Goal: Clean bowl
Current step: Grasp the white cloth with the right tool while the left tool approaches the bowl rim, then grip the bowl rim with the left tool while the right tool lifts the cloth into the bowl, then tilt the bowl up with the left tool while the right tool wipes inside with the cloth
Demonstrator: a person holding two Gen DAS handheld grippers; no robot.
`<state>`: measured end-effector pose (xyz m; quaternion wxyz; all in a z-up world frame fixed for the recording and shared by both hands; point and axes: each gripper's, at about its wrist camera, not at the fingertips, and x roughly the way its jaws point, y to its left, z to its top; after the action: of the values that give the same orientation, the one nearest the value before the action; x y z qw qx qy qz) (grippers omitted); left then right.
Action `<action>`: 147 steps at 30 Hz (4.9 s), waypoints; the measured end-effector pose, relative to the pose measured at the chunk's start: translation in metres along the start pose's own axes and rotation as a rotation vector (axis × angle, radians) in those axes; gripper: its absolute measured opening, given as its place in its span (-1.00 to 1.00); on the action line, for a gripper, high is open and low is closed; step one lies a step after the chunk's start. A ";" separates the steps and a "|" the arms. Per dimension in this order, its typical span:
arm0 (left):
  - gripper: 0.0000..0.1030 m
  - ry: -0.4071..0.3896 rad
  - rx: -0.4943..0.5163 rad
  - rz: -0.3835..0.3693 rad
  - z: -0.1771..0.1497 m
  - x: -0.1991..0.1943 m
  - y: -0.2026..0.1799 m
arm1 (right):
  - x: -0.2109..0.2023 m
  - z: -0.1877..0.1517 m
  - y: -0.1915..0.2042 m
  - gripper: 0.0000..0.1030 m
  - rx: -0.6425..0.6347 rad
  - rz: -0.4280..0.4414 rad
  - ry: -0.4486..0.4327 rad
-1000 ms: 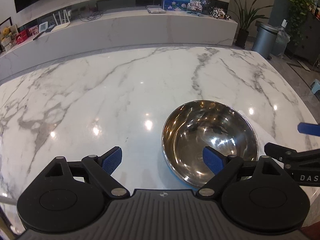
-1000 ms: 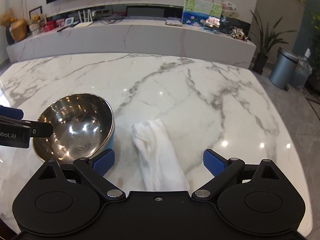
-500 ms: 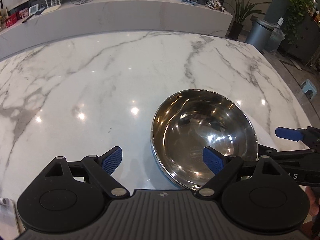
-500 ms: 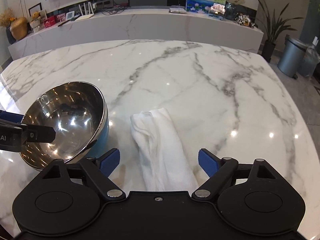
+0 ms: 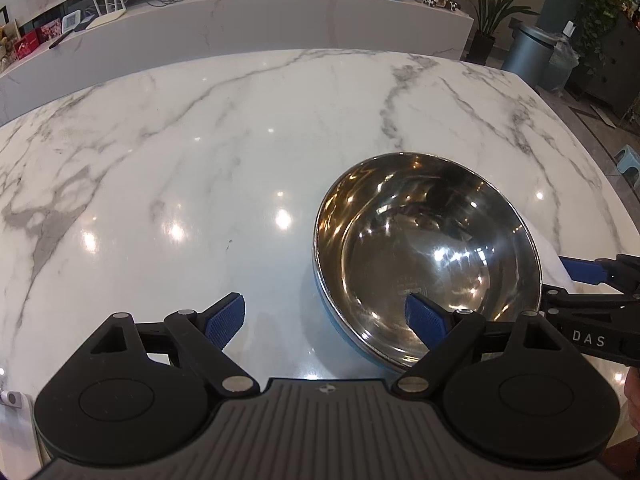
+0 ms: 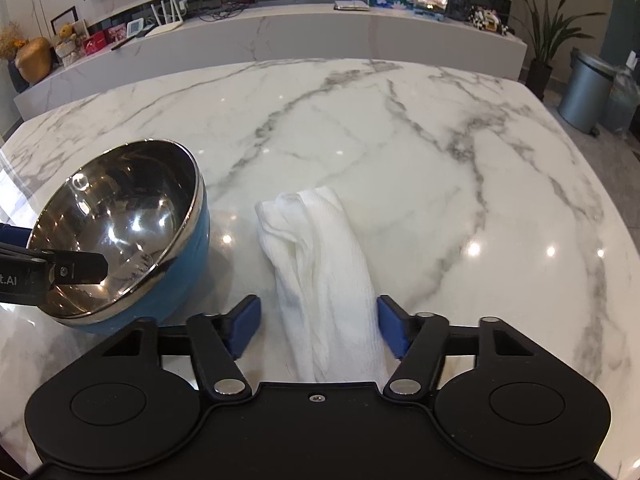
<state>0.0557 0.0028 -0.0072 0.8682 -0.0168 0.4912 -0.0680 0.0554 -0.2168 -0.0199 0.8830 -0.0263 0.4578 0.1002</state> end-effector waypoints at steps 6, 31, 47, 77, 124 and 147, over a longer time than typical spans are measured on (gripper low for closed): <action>0.69 -0.003 -0.018 -0.014 0.001 -0.001 0.003 | 0.000 0.000 -0.003 0.07 0.008 0.000 -0.007; 0.17 0.027 -0.018 -0.006 -0.001 0.004 0.002 | 0.011 0.006 0.006 -0.40 -0.036 -0.030 -0.028; -0.15 0.029 -0.025 -0.014 -0.002 0.003 0.006 | -0.020 0.012 0.026 -0.70 -0.082 -0.025 -0.131; -0.54 -0.011 0.015 -0.052 0.001 -0.005 -0.011 | -0.050 0.008 0.061 -0.71 -0.212 0.084 -0.197; -0.75 -0.108 0.137 0.034 0.001 -0.021 -0.031 | -0.037 -0.007 0.083 -0.52 -0.398 0.133 -0.162; -0.72 -0.103 0.126 0.028 -0.003 -0.021 -0.027 | -0.020 -0.006 0.088 -0.66 -0.350 0.161 -0.072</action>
<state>0.0396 -0.0208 0.0113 0.8925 0.0416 0.4409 -0.0855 0.0214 -0.1347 -0.0035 0.8700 -0.1389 0.4021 0.2495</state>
